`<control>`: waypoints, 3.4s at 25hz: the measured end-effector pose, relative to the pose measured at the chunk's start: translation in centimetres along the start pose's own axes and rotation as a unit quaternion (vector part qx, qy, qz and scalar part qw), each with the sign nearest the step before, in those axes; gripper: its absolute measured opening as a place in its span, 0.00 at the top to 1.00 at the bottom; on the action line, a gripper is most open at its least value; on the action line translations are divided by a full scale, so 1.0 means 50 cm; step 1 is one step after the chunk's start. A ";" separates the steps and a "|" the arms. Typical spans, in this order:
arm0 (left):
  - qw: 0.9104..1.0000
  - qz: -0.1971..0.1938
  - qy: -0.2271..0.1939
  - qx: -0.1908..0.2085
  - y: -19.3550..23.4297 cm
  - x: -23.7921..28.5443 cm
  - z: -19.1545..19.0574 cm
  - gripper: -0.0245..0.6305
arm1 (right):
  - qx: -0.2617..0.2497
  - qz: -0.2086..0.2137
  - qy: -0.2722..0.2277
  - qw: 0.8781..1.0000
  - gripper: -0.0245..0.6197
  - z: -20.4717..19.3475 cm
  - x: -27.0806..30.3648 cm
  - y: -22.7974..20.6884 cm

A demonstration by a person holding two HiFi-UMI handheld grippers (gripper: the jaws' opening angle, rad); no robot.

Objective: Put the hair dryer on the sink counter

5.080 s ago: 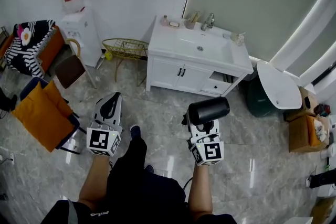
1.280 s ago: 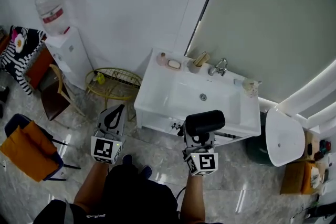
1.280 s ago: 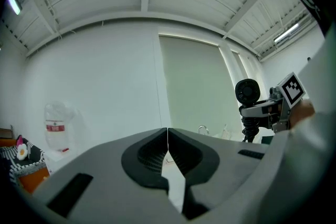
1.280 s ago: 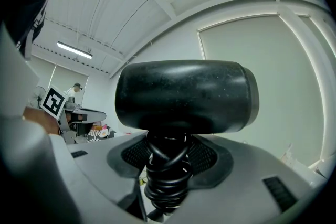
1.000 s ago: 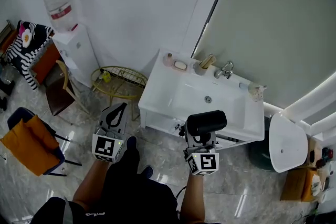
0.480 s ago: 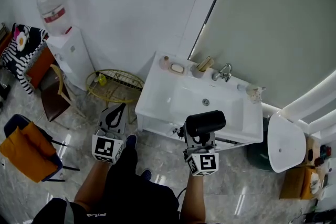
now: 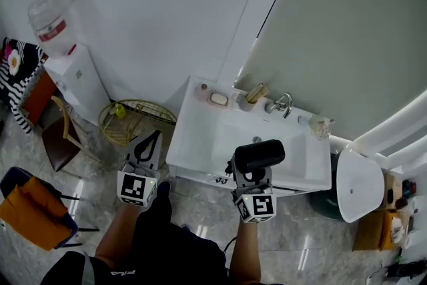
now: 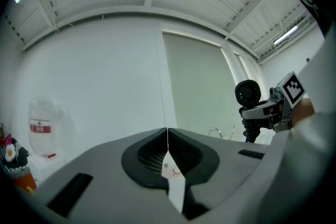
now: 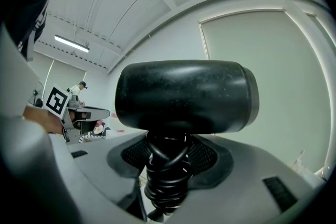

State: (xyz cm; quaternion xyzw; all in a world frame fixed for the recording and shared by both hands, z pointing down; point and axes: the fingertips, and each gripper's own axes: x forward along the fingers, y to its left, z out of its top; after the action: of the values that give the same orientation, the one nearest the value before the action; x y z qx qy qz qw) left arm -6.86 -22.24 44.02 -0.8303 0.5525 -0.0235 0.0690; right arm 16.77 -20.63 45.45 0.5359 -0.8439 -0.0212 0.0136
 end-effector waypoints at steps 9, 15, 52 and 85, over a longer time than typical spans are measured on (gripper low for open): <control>1.000 -0.008 -0.001 -0.021 0.126 0.145 -0.018 0.92 | 0.000 -0.004 0.012 1.000 0.62 0.019 0.184 -0.009; 1.000 -0.024 -0.010 -0.015 0.200 0.225 -0.011 0.92 | 0.009 -0.020 0.014 1.000 0.62 0.026 0.280 -0.007; 1.000 -0.026 0.000 -0.007 0.153 0.432 -0.049 0.92 | 0.087 0.050 0.134 0.986 0.62 -0.141 0.496 -0.127; 1.000 0.024 0.005 0.007 0.251 0.329 -0.117 0.92 | 0.249 -0.048 0.621 0.742 0.63 -0.820 0.592 0.007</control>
State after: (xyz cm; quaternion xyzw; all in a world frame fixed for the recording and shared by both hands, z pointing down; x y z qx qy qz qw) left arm -12.63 -42.66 47.43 -0.8163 0.5723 -0.0299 0.0725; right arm 5.74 -48.13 86.40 0.4542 -0.5974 0.5265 0.3995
